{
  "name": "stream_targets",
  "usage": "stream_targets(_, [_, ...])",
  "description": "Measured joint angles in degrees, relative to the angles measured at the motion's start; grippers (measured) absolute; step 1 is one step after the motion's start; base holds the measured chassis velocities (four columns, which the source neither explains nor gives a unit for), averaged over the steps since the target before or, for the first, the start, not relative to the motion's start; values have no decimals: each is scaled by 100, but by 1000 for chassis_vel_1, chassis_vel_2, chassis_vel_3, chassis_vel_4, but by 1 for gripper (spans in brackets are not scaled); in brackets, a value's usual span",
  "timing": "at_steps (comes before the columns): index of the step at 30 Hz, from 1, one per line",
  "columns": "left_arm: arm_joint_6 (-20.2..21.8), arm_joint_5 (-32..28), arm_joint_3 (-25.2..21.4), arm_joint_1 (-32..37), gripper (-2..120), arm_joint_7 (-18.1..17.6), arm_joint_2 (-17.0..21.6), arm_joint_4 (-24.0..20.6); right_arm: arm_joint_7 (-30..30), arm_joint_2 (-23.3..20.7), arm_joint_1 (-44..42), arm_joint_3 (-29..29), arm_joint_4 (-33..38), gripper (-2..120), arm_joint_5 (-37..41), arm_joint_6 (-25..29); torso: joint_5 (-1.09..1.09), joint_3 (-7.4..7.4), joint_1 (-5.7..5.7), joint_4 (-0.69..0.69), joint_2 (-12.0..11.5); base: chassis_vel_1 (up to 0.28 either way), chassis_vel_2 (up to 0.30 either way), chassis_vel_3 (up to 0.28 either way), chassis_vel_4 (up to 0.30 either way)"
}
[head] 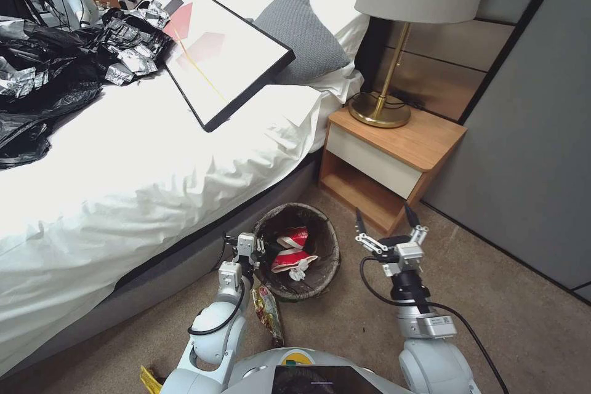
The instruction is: Pick up the trash bin, then pick up the garbage from the floor and place it into the trash bin.
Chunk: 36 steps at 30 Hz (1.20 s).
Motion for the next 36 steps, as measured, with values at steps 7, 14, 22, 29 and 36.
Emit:
stream_targets(7, [0,0,0,0,0,0,0,0,33,32,-34,161,-518,100,85,219,0,0,0,0,0,0,0,0,0])
stream_targets(14, [0,0,0,0,0,0,0,0,16,37,23,186,-742,100,150,301,0,0,0,0,0,0,0,0,0])
stream_targets(22, [0,0,0,0,0,0,0,0,-13,33,82,144,-784,100,188,303,0,0,0,0,0,0,0,0,0])
stream_targets(29, [0,0,2,0,0,0,0,0,-27,32,115,133,-784,100,201,294,0,0,0,-1,0,24,20,28,17])
stream_targets(36, [0,0,1,0,0,0,0,0,-52,29,125,114,-787,100,221,295,0,0,0,-1,0,71,72,71,66])
